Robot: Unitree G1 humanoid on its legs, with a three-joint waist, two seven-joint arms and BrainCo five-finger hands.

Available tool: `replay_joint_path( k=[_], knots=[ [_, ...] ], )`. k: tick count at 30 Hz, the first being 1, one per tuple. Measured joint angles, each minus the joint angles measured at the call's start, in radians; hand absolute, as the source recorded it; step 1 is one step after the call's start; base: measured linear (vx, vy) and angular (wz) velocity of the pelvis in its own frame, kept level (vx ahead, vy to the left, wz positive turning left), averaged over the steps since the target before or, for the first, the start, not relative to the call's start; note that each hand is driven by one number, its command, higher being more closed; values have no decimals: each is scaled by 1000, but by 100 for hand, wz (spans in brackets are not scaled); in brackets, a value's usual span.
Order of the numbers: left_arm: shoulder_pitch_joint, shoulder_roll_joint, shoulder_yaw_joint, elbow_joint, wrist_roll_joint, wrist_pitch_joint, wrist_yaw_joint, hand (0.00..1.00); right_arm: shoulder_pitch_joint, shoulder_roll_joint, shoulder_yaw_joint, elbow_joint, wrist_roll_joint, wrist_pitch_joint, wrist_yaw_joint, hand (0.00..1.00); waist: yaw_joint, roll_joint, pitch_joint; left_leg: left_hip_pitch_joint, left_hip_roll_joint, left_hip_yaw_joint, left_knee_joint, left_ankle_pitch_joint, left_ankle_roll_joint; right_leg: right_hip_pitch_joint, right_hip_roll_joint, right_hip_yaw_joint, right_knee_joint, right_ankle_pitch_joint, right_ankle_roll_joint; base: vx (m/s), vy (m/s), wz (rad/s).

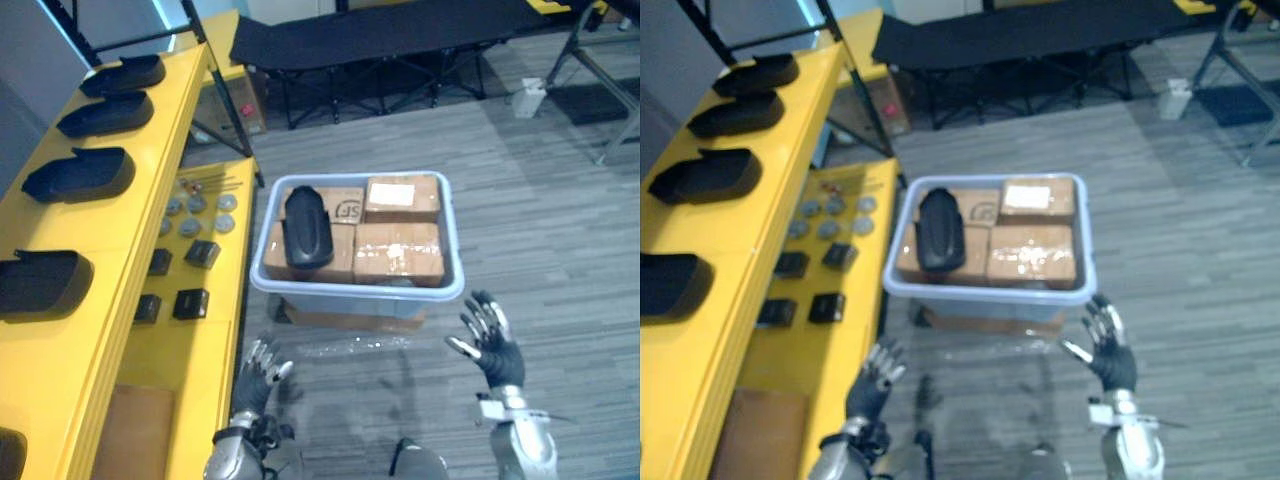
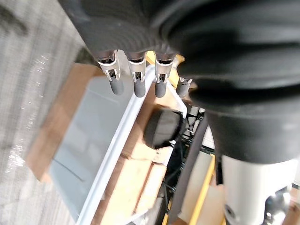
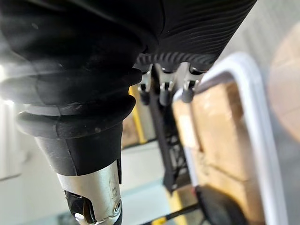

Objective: Walk over and take plastic housings, then place them on the shelf

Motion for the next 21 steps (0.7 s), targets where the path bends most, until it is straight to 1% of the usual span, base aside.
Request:
replay_joint_path(
  k=[2, 3, 4, 5, 7, 9, 10, 13, 15, 17, 21],
  knots=[
    [0, 9, -1, 0, 0, 6, -10, 0, -5, 11, 8, -1, -1, -9, -18, 0, 0, 1, 0, 22, -1, 1, -36, -11, -8, -1, 2, 4, -2, 6, 9, 4, 61, -3],
    [-2, 19, 0, 0, 1, 13, -11, 0, -12, 18, 30, -3, -20, -9, -36, 0, 2, 1, 0, 38, -1, 4, -50, -34, -19, 1, 3, 14, -6, 12, 19, 3, 128, -18],
    [-4, 24, 0, 0, 2, 18, -11, 0, -20, 20, 43, -5, -28, -9, -39, 0, 7, -1, 1, 44, -5, 11, -50, -40, -28, 2, 4, 22, -9, 17, 24, -15, 167, -31],
    [-7, 38, -3, 0, 8, 21, -11, 0, -29, 37, 71, -12, -34, -8, -48, 0, 15, -10, 4, 48, -17, 29, -40, -45, -24, 8, -4, 38, -28, 37, 33, -28, 150, -23],
    [-20, 61, -4, 1, 11, 28, -1, 0, -31, 67, 121, -27, -49, -7, -58, 0, 17, -28, 16, 46, -32, 28, -18, -59, -12, 39, -13, 45, -82, 69, 44, -36, 153, -9],
    [-38, 86, -2, 6, 13, 50, 46, 0, -36, 84, 162, -27, -81, -4, -72, 0, 24, -48, 22, 37, -55, 25, -8, -69, 2, 57, -32, 44, -118, 91, 58, -56, 139, 6],
    [-43, 90, -1, 7, 14, 52, 67, 0, -36, 84, 167, -27, -89, -3, -84, 0, 24, -53, 22, 26, -63, 23, 2, -72, 7, 53, -39, 41, -119, 94, 63, -39, 84, 12],
    [-44, 90, 8, 35, 25, 59, 129, 0, -54, 84, 174, -12, -90, -1, -117, 0, 33, -56, 24, 8, -73, 18, 20, -72, 7, 52, -46, 31, -127, 100, 64, -26, 53, 10],
    [-46, 89, 16, 70, 59, 70, 157, 0, -74, 82, 173, 18, -76, 0, -122, 0, 34, -56, 24, -2, -75, 4, 24, -71, 5, 55, -45, 18, -130, 101, 64, -4, 2, 16],
    [-48, 81, 25, 112, 59, 88, 173, 0, -82, 81, 172, 38, -57, 9, -125, 0, 37, -57, 25, -6, -78, -17, 27, -67, 2, 68, -45, -7, -133, 100, 64, 24, -23, 32],
    [-39, 67, 47, 174, 98, 84, 170, 0, -86, 83, 172, 54, -56, 14, -125, 0, 45, -62, 28, -3, -86, -50, 33, -67, 1, 97, -48, -35, -132, 98, 61, 20, -2, 27]
  ],
)
